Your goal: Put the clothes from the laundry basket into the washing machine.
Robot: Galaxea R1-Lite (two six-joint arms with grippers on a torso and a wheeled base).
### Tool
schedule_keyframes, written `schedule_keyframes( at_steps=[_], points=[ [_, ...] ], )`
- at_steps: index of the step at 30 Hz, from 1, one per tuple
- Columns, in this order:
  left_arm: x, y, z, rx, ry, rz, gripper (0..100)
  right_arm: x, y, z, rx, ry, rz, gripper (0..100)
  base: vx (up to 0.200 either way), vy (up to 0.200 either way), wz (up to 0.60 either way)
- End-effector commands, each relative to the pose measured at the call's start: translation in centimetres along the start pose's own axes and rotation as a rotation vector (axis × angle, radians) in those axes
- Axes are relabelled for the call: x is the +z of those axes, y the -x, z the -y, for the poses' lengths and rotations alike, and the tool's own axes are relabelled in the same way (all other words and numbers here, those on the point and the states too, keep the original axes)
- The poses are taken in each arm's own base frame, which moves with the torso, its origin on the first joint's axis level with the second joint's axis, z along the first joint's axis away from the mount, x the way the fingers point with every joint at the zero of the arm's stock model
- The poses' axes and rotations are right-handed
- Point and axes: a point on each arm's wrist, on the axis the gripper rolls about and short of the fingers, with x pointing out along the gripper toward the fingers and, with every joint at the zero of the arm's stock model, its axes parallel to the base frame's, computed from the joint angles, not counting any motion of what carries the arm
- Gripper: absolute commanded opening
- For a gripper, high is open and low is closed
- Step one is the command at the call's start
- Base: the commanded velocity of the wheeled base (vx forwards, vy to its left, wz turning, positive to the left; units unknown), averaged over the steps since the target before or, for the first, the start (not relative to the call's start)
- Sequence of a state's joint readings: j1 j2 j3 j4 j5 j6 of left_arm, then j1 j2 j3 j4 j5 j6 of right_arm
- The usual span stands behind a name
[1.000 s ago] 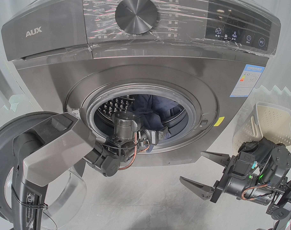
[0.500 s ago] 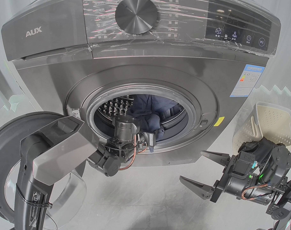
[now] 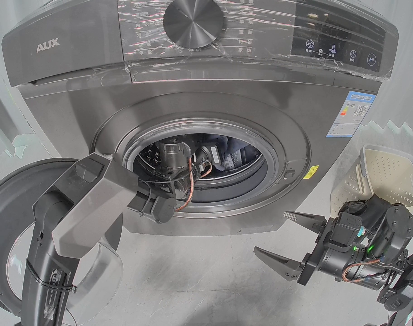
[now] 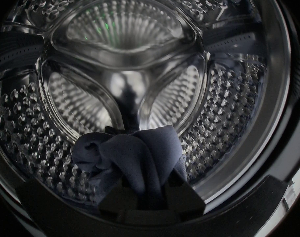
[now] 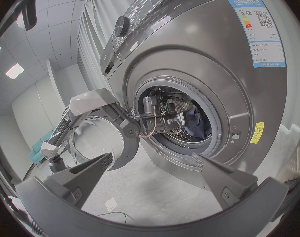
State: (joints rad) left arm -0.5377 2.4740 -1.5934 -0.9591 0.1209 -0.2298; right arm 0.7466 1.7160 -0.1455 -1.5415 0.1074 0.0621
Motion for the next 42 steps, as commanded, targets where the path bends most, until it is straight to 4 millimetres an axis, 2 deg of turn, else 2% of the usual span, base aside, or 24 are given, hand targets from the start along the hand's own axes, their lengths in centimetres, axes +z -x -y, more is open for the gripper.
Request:
schedule_keyframes(
  at_steps=[1, 5, 11, 18, 19, 22, 29, 36, 42],
  points=[
    [0.3, -1.8, -1.3, 0.045, 0.016, 0.084, 0, 0.0, -0.1, 0.0, 0.001, 0.0, 0.003, 100, 0.0, 0.0, 0.0],
    [-0.1, -3.0, -1.7, 0.057, 0.017, 0.123, 0, 0.0, -0.1, 0.0, 0.002, -0.001, 0.0, 100, 0.0, 0.0, 0.0],
    [-1.0, -3.9, -1.3, 0.048, 0.02, 0.132, 0, 0.0, 0.0, 0.0, 0.002, -0.001, -0.002, 100, 0.0, 0.0, 0.0],
    [-1.3, -4.1, -1.3, 0.053, 0.021, 0.124, 0, 0.0, 0.0, 0.0, 0.002, -0.001, -0.002, 100, 0.0, 0.0, 0.0],
    [-1.3, -4.1, -1.3, 0.052, 0.021, 0.122, 100, 0.0, 0.0, 0.0, 0.003, -0.001, -0.002, 100, 0.0, 0.0, 0.0],
    [-1.9, -3.7, -1.3, 0.059, 0.02, 0.089, 100, 0.0, 0.0, 0.0, 0.002, -0.001, -0.002, 100, 0.0, 0.0, 0.0],
    [-2.0, -1.9, -1.3, 0.067, 0.003, 0.002, 100, 0.0, 0.0, 0.0, 0.002, -0.001, 0.0, 100, 0.0, 0.0, 0.0],
    [-3.6, 0.3, -2.0, 0.09, -0.04, -0.122, 100, 0.1, 0.0, 0.0, 0.004, 0.0, 0.003, 100, 0.0, 0.0, 0.0],
    [-2.7, 2.3, -1.4, 0.088, -0.059, -0.168, 100, 0.3, 0.1, -0.2, 0.009, 0.002, 0.013, 100, 0.0, 0.0, 0.0]
  ],
)
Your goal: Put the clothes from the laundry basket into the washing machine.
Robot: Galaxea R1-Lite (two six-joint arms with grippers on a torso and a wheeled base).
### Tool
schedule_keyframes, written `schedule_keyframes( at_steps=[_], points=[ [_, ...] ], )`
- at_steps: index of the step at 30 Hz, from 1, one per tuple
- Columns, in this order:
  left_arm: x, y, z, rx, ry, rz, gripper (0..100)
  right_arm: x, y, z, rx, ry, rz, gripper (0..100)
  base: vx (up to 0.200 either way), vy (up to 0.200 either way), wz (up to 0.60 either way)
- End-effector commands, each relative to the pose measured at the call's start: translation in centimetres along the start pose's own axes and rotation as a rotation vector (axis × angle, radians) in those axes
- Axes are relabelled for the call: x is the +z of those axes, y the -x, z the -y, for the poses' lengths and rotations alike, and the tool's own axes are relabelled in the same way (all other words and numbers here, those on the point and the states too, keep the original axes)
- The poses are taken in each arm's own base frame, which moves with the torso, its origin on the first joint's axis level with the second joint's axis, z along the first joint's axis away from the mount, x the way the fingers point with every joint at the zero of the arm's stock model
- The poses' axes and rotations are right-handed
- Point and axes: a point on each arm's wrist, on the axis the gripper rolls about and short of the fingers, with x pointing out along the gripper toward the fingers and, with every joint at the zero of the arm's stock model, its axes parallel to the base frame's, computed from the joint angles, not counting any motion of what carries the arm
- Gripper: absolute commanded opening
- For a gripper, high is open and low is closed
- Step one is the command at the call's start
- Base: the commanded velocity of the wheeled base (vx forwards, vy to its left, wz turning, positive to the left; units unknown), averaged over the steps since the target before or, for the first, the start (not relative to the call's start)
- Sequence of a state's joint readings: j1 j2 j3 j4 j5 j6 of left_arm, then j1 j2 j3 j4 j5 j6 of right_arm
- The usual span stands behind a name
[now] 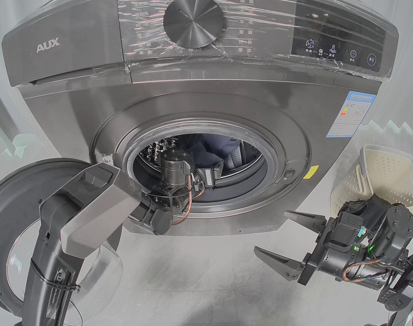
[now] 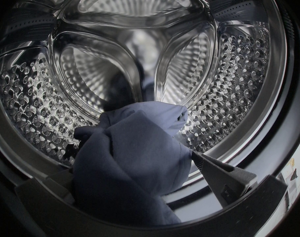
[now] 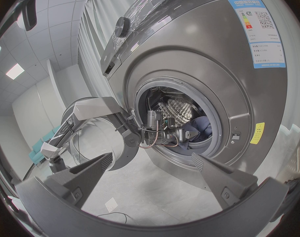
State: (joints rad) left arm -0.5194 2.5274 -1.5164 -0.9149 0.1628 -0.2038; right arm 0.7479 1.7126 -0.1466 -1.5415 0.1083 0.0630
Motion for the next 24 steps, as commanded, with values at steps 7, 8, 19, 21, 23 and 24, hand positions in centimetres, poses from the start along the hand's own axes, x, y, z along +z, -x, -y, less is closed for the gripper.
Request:
schedule_keyframes(
  at_steps=[7, 8, 19, 21, 23, 24],
  points=[
    [1.3, 3.5, 1.1, -0.019, -0.051, -0.068, 100, 0.2, 0.1, -0.4, 0.016, 0.002, 0.011, 100, 0.0, 0.0, 0.0],
    [1.2, 3.4, 1.0, -0.017, -0.051, -0.069, 100, 0.2, 0.1, -0.4, 0.016, 0.002, 0.01, 100, 0.0, 0.0, 0.0],
    [-1.1, 0.2, 0.3, -0.003, -0.066, -0.051, 0, 0.4, 0.2, -0.4, 0.016, 0.004, 0.02, 100, 0.0, 0.0, 0.0],
    [-1.0, -0.2, 0.4, -0.004, -0.064, -0.045, 0, 0.4, 0.2, -0.4, 0.016, 0.004, 0.02, 100, 0.0, 0.0, 0.0],
    [-0.9, -0.4, 0.4, -0.003, -0.061, -0.042, 0, 0.4, 0.2, -0.4, 0.016, 0.004, 0.02, 100, 0.0, 0.0, 0.0],
    [-0.7, -0.8, 0.5, -0.002, -0.058, -0.028, 0, 0.4, 0.2, -0.4, 0.016, 0.004, 0.02, 100, 0.0, 0.0, 0.0]
  ],
)
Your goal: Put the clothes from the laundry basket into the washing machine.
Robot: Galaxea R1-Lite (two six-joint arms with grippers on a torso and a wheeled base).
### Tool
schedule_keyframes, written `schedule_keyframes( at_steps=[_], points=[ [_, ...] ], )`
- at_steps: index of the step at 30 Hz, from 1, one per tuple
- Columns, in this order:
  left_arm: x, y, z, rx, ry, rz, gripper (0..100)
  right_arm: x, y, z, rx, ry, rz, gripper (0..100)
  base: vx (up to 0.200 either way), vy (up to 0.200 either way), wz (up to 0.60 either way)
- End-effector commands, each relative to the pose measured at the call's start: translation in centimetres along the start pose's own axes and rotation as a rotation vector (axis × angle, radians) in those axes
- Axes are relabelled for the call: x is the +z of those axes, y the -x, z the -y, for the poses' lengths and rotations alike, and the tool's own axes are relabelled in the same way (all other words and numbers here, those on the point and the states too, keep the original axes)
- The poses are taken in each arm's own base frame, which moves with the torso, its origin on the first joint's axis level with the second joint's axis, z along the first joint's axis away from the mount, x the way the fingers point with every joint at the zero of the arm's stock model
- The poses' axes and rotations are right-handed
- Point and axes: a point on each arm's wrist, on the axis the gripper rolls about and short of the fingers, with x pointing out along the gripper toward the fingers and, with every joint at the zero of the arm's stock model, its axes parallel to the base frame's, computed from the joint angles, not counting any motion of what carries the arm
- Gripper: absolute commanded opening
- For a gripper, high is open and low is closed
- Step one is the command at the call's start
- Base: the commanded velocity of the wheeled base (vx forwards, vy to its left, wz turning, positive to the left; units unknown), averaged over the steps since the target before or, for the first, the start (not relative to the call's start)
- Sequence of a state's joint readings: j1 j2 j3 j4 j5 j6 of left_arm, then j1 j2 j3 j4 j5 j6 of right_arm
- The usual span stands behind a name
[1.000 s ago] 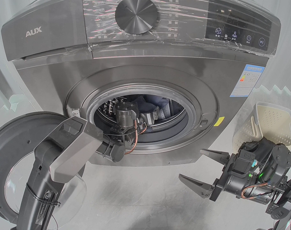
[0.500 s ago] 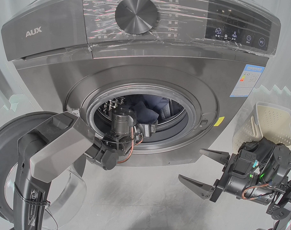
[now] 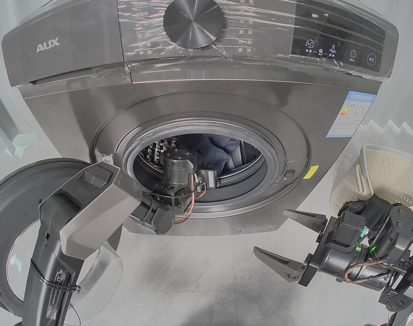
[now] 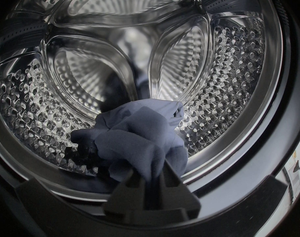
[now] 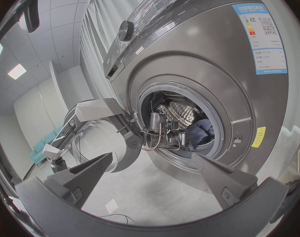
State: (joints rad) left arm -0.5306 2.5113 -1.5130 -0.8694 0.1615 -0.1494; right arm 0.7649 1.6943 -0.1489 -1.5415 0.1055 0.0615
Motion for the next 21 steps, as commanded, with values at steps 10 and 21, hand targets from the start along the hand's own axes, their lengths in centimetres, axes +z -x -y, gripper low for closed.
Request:
schedule_keyframes(
  at_steps=[10, 21],
  points=[
    [1.1, -4.5, 0.1, 0.044, 0.076, 0.194, 0, -0.1, 0.0, -0.1, 0.007, -0.002, -0.004, 100, 0.0, 0.0, 0.0],
    [-0.8, -4.6, -0.4, 0.055, 0.074, 0.144, 100, -0.1, -0.1, -0.1, 0.007, -0.002, -0.004, 100, 0.0, 0.0, 0.0]
  ],
)
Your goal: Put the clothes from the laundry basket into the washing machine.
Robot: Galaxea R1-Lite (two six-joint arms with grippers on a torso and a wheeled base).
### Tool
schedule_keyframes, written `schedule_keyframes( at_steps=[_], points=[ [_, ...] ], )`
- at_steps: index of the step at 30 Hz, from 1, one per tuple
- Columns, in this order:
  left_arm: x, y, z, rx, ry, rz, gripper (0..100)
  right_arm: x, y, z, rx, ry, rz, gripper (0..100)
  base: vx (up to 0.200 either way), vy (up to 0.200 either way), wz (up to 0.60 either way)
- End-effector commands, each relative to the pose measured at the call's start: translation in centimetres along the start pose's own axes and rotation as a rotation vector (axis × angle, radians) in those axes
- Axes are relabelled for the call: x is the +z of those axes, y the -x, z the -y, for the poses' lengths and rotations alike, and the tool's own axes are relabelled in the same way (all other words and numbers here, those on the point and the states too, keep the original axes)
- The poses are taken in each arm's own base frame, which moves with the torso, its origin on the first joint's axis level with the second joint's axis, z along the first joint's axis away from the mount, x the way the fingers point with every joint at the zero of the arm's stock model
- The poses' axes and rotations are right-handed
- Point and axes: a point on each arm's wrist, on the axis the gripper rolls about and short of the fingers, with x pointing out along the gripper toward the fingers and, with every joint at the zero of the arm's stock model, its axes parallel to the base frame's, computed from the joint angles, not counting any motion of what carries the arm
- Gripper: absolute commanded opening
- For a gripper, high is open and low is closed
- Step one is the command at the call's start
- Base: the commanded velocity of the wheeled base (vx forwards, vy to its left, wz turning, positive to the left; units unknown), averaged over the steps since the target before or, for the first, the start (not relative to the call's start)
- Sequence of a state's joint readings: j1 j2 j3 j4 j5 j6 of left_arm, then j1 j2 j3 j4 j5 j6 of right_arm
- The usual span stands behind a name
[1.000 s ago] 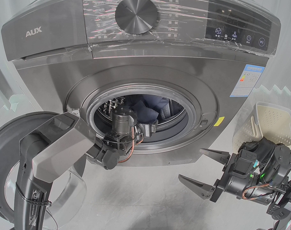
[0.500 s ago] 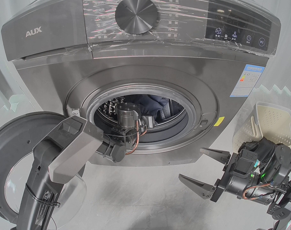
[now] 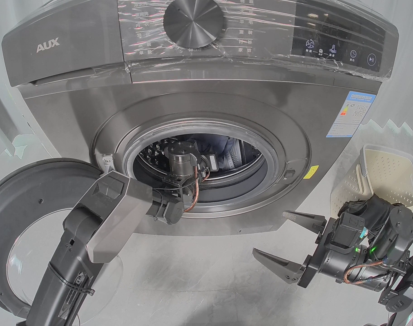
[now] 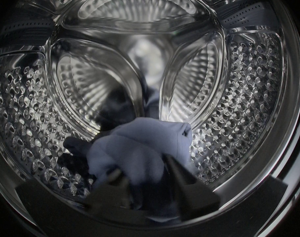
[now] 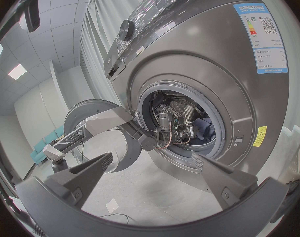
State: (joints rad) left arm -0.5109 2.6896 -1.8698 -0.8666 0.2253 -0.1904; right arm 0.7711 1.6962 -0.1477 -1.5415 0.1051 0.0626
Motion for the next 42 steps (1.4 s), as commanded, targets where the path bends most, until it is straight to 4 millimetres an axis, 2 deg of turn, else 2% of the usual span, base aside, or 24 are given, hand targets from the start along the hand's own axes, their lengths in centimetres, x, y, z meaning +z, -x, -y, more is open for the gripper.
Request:
schedule_keyframes(
  at_steps=[1, 10, 16, 20, 24, 28, 31, 33, 34, 35, 36, 39, 42],
  points=[
    [-1.8, 0.5, 0.1, 0.002, -0.003, -0.055, 100, 0.0, 0.0, 0.0, 0.001, 0.0, -0.001, 100, 0.0, 0.0, 0.0],
    [-1.9, 1.4, 0.1, 0.005, -0.01, -0.102, 100, -0.1, 0.0, 0.0, 0.001, -0.001, -0.004, 100, 0.0, 0.0, 0.0],
    [-0.3, 2.7, 0.5, 0.0, -0.011, -0.115, 100, -0.1, -0.1, 0.0, 0.001, -0.001, -0.002, 100, 0.0, 0.0, 0.0],
    [3.9, 5.7, 2.5, -0.041, -0.01, -0.113, 100, 0.0, 0.0, 0.0, 0.001, -0.001, -0.002, 100, 0.0, 0.0, 0.0],
    [5.9, 9.2, 3.7, -0.084, -0.018, -0.145, 100, 0.0, 0.0, 0.0, 0.001, -0.001, -0.002, 100, 0.0, 0.0, 0.0],
    [5.8, 12.7, 4.0, -0.113, -0.042, -0.214, 100, -0.1, 0.0, 0.0, 0.001, -0.001, -0.005, 100, 0.0, 0.0, 0.0],
    [4.7, 15.7, 4.1, -0.17, -0.058, -0.268, 100, -0.2, 0.1, 0.0, 0.001, -0.001, -0.008, 100, 0.0, 0.0, 0.0],
    [4.7, 15.7, 4.1, -0.17, -0.058, -0.268, 100, -0.2, 0.1, 0.0, 0.001, -0.001, -0.008, 100, 0.0, 0.0, 0.0],
    [4.2, 18.8, 4.2, -0.223, -0.08, -0.294, 100, -0.3, 0.3, 0.0, 0.0, -0.002, -0.014, 100, 0.0, 0.0, 0.0],
    [4.2, 18.8, 4.2, -0.223, -0.08, -0.294, 100, -0.3, 0.3, 0.0, 0.0, -0.002, -0.014, 100, 0.0, 0.0, 0.0],
    [4.1, 20.9, 4.1, -0.269, -0.094, -0.32, 100, -0.4, 0.5, 0.0, -0.002, -0.004, -0.023, 100, 0.0, 0.0, 0.0],
    [5.0, 23.5, 3.9, -0.317, -0.087, -0.319, 100, -0.6, 0.7, 0.0, -0.004, -0.006, -0.034, 100, 0.0, 0.0, 0.0],
    [5.5, 24.6, 3.8, -0.328, -0.079, -0.316, 100, -0.7, 0.9, 0.1, -0.01, -0.006, -0.04, 100, 0.0, 0.0, 0.0]
  ],
)
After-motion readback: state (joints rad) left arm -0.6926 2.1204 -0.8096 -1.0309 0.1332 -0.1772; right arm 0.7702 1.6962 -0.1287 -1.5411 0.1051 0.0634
